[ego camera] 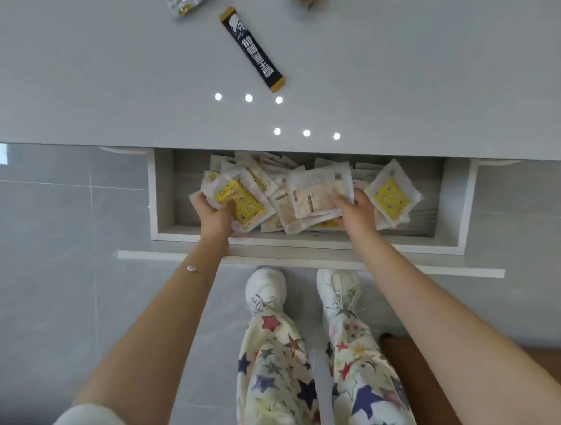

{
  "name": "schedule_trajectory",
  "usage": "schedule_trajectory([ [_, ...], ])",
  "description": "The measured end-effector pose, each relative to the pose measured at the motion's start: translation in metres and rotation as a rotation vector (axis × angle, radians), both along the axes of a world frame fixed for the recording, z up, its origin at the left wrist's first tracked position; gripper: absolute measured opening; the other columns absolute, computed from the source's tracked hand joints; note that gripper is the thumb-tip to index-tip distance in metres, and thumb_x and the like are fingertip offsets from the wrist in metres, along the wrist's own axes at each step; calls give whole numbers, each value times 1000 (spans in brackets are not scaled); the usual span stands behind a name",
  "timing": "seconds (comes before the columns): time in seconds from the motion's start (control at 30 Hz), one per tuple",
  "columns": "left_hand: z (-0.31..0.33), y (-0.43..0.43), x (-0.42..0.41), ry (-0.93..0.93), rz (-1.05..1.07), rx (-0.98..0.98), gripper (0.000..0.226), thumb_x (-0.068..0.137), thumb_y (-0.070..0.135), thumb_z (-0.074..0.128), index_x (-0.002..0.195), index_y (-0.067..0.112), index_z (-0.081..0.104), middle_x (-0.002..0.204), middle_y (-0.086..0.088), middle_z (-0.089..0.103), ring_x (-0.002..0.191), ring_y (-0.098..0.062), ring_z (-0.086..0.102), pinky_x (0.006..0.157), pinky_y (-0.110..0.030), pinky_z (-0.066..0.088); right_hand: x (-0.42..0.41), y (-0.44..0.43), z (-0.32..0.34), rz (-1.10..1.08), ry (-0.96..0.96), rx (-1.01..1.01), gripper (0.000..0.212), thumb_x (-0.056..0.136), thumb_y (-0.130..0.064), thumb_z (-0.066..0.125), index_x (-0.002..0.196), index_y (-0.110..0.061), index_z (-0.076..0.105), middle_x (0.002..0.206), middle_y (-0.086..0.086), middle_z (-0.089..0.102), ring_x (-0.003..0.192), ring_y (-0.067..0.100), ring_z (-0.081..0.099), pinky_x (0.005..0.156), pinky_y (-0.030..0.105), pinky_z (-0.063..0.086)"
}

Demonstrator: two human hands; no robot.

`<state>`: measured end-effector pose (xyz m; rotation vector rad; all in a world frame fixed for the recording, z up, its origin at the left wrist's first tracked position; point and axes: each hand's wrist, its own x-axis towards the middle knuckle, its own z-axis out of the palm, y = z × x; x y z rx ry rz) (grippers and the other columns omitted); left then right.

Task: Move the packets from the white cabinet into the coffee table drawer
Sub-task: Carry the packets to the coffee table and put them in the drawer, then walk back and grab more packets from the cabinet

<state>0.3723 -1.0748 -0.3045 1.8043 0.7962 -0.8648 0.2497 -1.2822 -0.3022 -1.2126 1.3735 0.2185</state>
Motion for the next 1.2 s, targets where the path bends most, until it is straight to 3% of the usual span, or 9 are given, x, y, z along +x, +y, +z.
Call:
schedule_trajectory([
  [0.13,53,2,-1,-107,-172,45,62,96,17,52,148,27,20,145,-8,40,130,-26,44,105,-41,40,1,1,46,131,72,-84,45,93,-19,56,136,-15,46,134,3,51,120,20,50,97,30,40],
  [0.23,106,6,6,-209,-325,64,59,96,17,51,148,22,25,148,-8,38,135,-24,39,110,-41,36,6,5,100,171,46,-115,47,93,-21,55,138,-21,43,141,2,46,127,22,46,104,39,41],
  [0.4,216,8,12,-397,-602,58,58,94,15,55,146,22,31,144,-6,43,131,-21,42,109,-45,38,21,11,212,421,-89,-217,48,93,-29,56,139,-22,42,142,1,45,132,18,40,107,35,36],
  [0.5,283,10,6,-541,-799,180,58,94,22,56,147,22,32,143,-6,44,128,-23,44,104,-38,39,27,12,282,599,-119,-336,61,90,-38,59,144,-25,34,146,2,40,134,21,37,109,38,35],
  [0.57,324,14,0,-601,-899,266,59,94,28,55,148,23,30,147,-6,40,132,-27,40,106,-44,37,29,11,327,749,-119,-464,66,89,-42,58,146,-26,30,147,2,40,134,23,36,108,40,33],
  [0.7,400,28,-20,-631,-1062,515,62,96,42,47,151,29,22,157,-8,23,143,-32,20,117,-49,17,31,10,406,1051,-81,-720,68,91,-50,51,149,-28,24,151,4,33,138,28,28,108,45,30],
  [0.93,508,68,-64,-704,-959,705,67,96,54,37,152,35,7,161,-7,5,147,-33,2,117,-52,1,30,37,509,1398,-94,-972,68,93,-49,46,151,-29,16,158,7,17,145,31,11,115,48,17],
  [1.2,567,162,-109,-654,-668,866,70,97,55,33,152,34,-4,161,-5,-6,148,-31,-6,117,-51,-5,51,137,573,1743,-316,-1080,70,93,-45,47,152,-30,13,160,6,6,147,30,2,117,49,7],
])
